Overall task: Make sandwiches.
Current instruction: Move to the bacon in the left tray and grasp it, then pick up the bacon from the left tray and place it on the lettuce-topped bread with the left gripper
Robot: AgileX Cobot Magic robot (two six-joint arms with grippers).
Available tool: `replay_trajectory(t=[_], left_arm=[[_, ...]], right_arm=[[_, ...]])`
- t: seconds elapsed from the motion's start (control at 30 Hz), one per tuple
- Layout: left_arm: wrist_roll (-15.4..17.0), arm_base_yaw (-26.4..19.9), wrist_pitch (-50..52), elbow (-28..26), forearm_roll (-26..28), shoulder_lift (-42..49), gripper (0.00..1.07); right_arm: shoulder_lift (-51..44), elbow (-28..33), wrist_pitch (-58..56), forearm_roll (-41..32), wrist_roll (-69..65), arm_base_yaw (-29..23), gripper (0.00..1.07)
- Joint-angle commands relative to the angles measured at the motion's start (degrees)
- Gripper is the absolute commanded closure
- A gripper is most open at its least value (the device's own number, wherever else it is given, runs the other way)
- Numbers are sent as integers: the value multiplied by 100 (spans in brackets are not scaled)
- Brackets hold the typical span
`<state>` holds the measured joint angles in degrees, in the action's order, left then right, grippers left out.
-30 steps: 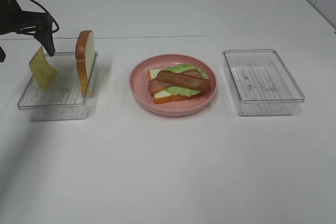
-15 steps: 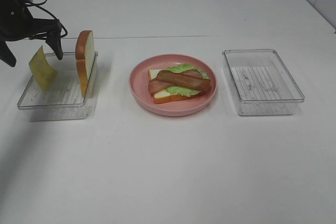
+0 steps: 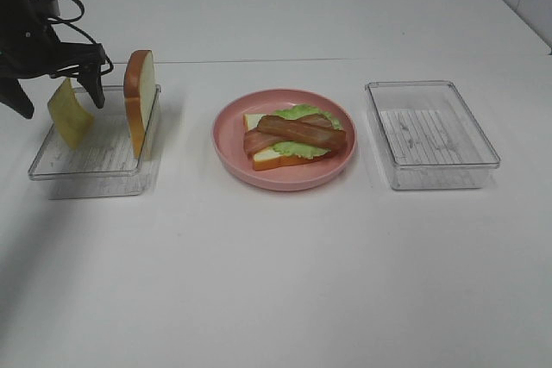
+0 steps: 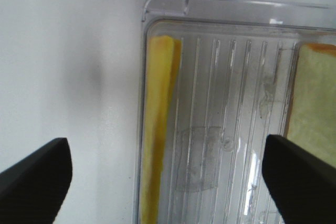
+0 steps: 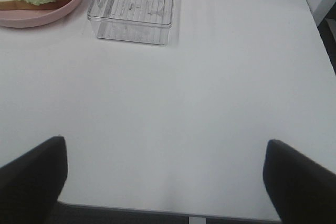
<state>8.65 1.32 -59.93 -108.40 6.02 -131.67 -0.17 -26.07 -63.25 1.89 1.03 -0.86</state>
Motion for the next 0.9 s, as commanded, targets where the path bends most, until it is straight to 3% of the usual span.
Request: replay_trajectory(t=[0.03, 0.1, 0.17, 0.2, 0.27, 0.37, 0.43, 0.9], left_arm=[[115, -6, 34, -17, -63, -23, 29], [189, -6, 40, -17, -120, -23, 35], [378, -6, 23, -17, -229, -40, 52], [378, -6, 23, -17, -229, -40, 52], [384, -6, 23, -17, -264, -46, 80], [384, -6, 23, -17, -264, -46, 86], [350, -6, 23, -17, -264, -46, 107], [292, -6, -46, -258, -264, 195, 107]], right_arm=[[-195, 11, 17, -17, 29, 34, 9], [-195, 11, 17, -17, 29, 34, 9], [-195, 11, 17, -17, 29, 34, 9], [-195, 11, 17, -17, 29, 34, 9], [-195, 11, 17, -17, 29, 34, 9], [-195, 11, 17, -17, 29, 34, 9], [-195, 11, 17, -17, 29, 34, 9], [-195, 11, 17, -17, 29, 34, 9]])
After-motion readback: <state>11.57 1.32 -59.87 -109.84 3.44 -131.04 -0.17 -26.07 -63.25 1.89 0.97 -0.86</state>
